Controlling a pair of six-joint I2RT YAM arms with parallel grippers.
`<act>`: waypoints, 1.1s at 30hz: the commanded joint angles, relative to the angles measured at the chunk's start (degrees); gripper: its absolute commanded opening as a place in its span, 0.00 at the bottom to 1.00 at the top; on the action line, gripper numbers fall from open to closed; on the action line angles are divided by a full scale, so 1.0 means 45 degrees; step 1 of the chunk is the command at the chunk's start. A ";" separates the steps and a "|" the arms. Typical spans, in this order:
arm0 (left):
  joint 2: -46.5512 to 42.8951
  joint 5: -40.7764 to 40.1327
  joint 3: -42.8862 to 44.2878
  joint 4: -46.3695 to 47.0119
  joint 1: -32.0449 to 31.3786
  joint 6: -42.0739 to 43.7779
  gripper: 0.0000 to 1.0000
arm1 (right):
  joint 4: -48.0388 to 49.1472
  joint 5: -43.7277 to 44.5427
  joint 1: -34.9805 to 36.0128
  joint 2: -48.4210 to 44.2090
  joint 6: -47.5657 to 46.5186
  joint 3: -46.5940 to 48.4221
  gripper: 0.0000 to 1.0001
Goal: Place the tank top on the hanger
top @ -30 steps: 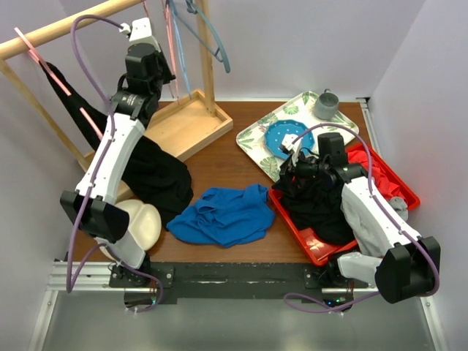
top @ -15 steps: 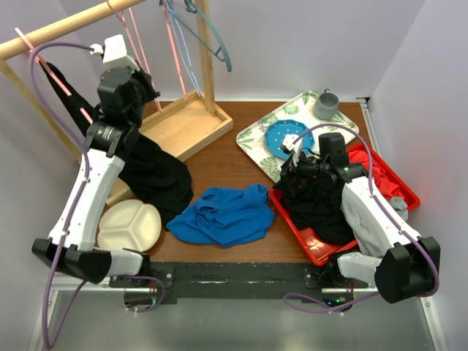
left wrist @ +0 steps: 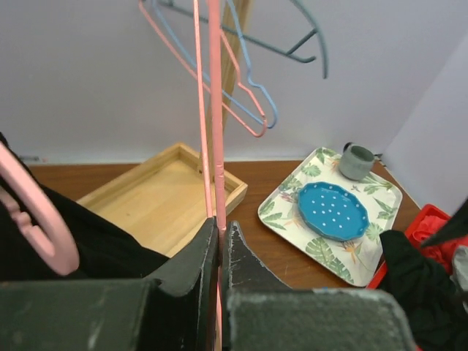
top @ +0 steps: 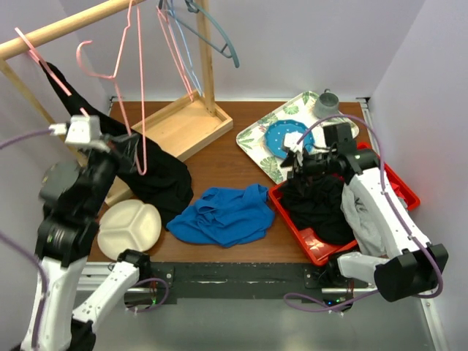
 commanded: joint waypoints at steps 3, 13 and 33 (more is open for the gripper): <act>-0.2119 0.2145 -0.0422 -0.0979 -0.0347 0.2282 0.00 | -0.4068 -0.1253 0.0385 0.0318 -0.1770 0.4423 0.85; 0.0470 0.9321 -0.1181 -0.1313 -0.1070 0.2617 0.00 | -0.4871 -0.2580 0.0659 0.0610 -0.1282 0.9638 0.98; 0.3017 1.0780 -0.4034 0.1265 -0.4410 0.2244 0.00 | -0.3133 -0.0725 0.2553 0.1217 -0.1263 0.4547 0.95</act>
